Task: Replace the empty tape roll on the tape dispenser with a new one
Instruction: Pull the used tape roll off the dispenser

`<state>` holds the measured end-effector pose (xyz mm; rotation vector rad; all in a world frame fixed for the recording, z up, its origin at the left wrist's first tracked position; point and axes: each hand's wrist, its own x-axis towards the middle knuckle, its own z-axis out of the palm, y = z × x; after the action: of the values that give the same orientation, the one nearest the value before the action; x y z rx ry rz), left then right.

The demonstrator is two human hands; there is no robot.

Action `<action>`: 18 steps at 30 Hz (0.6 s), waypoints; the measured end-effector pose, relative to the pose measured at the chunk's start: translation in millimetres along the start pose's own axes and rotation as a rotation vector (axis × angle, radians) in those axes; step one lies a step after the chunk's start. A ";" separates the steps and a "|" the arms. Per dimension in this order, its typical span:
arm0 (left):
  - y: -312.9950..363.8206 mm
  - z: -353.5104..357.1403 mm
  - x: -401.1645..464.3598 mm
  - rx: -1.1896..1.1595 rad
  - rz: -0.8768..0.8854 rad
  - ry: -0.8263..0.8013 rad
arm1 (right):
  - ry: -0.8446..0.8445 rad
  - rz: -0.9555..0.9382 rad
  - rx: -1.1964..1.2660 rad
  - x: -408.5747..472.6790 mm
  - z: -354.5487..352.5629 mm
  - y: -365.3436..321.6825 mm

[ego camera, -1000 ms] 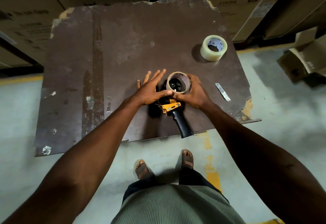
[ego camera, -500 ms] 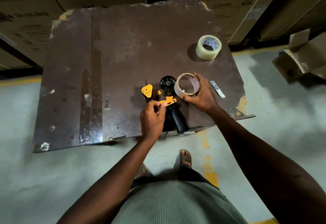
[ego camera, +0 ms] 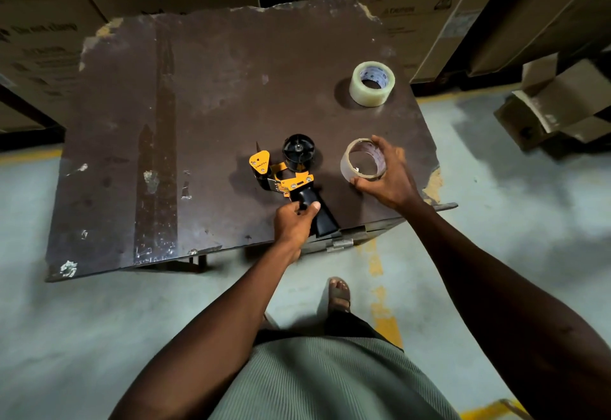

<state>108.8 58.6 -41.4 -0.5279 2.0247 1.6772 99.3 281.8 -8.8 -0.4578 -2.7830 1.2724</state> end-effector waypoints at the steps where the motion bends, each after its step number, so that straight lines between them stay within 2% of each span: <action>1: 1.4 0.2 0.4 -0.011 -0.015 -0.002 | 0.007 0.001 0.000 -1.5 -3.9 2.8; 18: 13.4 -36.0 31.9 -0.045 0.017 -0.101 | 0.020 0.110 -0.058 -9.2 -54.7 42.9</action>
<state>71.4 25.6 -43.2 -0.4325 1.9293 1.7274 127.6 345.7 -4.0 -0.6317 -2.8206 1.2018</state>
